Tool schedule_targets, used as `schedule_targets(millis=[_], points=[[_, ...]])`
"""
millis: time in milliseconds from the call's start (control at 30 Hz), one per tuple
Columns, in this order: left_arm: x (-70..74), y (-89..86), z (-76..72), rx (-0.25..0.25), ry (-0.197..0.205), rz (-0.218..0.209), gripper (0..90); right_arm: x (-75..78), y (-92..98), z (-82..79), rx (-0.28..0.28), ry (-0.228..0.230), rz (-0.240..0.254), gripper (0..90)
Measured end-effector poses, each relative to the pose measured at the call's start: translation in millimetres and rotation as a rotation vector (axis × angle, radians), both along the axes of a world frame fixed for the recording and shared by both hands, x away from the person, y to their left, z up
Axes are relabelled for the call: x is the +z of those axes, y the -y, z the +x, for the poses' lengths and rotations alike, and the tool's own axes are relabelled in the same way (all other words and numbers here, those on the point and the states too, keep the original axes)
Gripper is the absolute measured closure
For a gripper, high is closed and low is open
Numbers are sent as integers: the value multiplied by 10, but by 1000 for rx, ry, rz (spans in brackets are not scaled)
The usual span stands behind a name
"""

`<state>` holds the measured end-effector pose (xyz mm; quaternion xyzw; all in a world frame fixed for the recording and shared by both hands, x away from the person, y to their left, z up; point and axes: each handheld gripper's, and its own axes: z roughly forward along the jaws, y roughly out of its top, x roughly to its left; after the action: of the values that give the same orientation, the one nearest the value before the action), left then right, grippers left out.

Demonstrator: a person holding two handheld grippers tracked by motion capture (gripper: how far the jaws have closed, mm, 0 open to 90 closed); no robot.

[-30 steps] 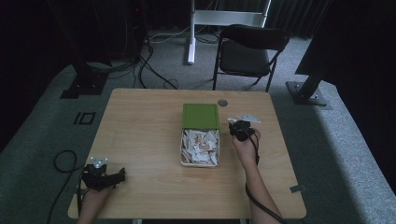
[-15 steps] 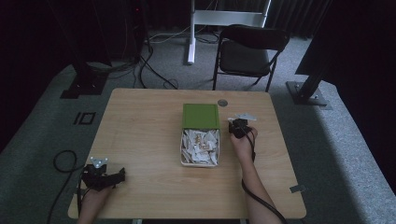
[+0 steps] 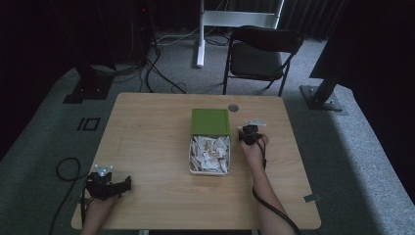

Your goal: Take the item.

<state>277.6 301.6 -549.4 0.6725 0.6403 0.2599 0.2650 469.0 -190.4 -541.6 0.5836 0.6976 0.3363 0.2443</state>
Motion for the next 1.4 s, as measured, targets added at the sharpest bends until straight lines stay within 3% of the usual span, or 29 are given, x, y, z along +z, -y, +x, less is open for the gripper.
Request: schedule_targets(millis=[200,433,600,900,1000,1233,1400], points=[[0,0,0,0,0,0,7,10,24,-13,-6,-3,31,633],[0,0,0,0,0,0,7,122,114,-115,-14,40,79,442],[0,0,0,0,0,0,7,154,209,-222,-5,48,95,345],[0,0,0,0,0,0,7,155,435,-434,-36,67,104,265],[0,0,0,0,0,0,7,135,524,-510,-56,58,139,265],[0,0,0,0,0,0,7,107,677,-688,-68,64,88,209],[0,0,0,0,0,0,7,51,817,-830,-86,38,73,195]])
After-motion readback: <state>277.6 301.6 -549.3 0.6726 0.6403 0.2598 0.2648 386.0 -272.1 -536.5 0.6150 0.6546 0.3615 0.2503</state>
